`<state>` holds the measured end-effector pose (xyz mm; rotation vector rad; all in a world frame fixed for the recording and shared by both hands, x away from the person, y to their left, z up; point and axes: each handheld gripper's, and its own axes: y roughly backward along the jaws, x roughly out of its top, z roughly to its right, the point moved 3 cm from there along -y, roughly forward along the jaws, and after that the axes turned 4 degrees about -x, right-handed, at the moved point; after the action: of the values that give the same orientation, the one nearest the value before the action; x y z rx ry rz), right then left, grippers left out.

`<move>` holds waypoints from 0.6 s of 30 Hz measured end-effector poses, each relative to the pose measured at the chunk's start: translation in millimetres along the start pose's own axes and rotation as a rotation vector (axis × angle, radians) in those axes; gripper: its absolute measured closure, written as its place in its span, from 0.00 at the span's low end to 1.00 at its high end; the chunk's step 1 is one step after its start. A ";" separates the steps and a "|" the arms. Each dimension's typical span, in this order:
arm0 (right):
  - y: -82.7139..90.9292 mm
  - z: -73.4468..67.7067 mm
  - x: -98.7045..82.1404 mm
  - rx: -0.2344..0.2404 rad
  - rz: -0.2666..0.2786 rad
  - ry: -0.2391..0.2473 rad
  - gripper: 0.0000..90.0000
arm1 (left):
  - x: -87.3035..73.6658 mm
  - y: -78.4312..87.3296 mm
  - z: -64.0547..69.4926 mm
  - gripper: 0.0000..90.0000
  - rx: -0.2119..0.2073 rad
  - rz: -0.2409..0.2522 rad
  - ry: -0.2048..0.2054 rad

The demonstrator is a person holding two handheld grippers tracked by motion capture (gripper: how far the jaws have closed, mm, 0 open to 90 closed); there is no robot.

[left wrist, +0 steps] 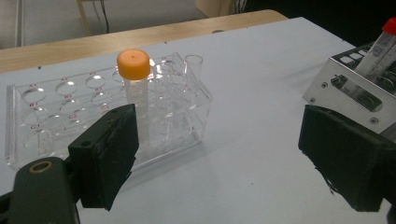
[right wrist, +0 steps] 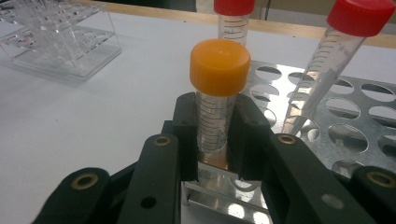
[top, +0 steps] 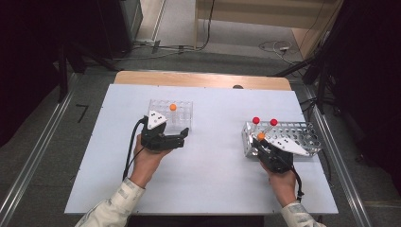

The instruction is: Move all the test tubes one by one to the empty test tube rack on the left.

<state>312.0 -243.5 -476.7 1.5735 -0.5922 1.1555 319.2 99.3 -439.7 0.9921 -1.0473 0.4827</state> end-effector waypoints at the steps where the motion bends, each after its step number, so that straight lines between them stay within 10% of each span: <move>1: 0.9 -0.1 1.0 0.001 0.003 -0.001 0.79 | 0.0 -0.2 0.0 0.14 0.000 -0.001 0.000; 18: 40.1 -1.0 48.8 0.017 0.120 -0.017 0.79 | 1.0 0.6 -0.7 0.14 0.004 0.004 0.005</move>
<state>298.4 -247.0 -415.1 1.5810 -0.6975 1.2397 319.5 100.1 -438.7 0.9922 -1.0445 0.4906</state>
